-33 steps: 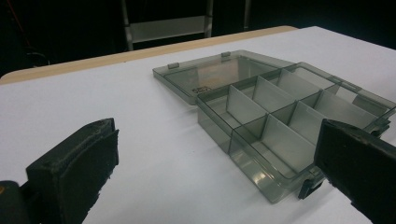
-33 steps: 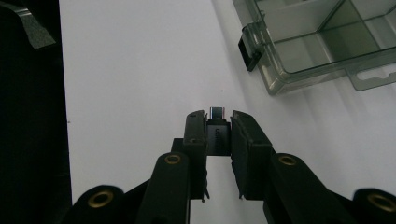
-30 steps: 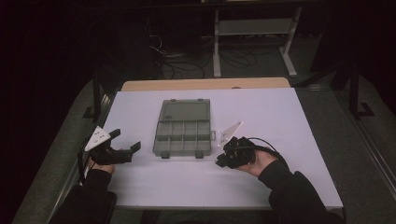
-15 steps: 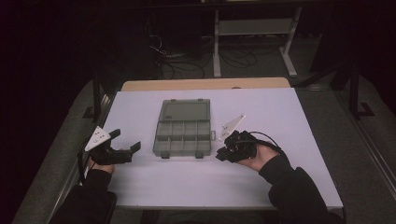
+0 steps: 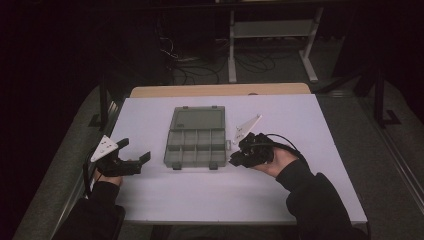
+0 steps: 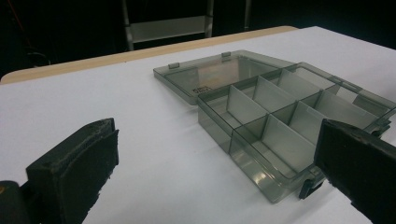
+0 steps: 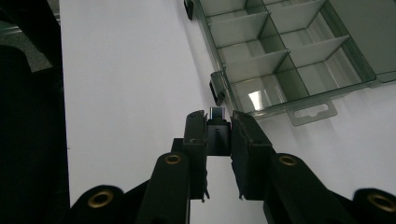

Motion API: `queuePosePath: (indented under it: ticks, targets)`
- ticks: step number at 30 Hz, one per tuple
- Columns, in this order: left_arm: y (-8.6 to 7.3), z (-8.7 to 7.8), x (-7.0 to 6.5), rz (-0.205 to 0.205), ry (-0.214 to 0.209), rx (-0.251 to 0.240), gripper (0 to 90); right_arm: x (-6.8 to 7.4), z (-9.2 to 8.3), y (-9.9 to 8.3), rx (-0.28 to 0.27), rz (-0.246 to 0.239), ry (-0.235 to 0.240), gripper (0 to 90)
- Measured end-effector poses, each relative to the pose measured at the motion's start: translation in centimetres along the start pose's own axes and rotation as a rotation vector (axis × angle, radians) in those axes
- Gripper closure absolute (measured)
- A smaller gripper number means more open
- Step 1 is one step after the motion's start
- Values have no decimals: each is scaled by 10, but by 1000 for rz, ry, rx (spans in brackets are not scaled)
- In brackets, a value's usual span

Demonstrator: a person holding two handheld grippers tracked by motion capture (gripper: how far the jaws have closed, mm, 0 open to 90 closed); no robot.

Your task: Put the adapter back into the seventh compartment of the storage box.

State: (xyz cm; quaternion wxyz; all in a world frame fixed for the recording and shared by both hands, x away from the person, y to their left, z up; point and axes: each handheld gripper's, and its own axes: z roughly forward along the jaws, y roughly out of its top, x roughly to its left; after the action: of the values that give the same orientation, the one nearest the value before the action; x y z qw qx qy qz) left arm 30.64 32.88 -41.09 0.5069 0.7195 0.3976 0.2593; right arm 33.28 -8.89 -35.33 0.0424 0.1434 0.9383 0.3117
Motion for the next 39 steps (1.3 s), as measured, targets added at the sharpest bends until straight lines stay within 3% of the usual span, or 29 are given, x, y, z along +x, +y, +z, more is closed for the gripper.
queuePosePath:
  ticks: [10, 16, 28, 39]
  targets:
    - [0, 0, 0, 1, -1, 0, 0, -3, 5, 6, 10, -7, 6, 754]
    - [0, 0, 0, 1, 0, 1, 0, -7, 3, 14, -22, 2, 9, 753]
    - [0, 0, 0, 0, 0, 0, 0, -16, 0, 29, -39, 0, -6, 754]
    - [0, 0, 0, 1, 0, 2, 0, -24, 3, 45, -47, -10, 11, 754]
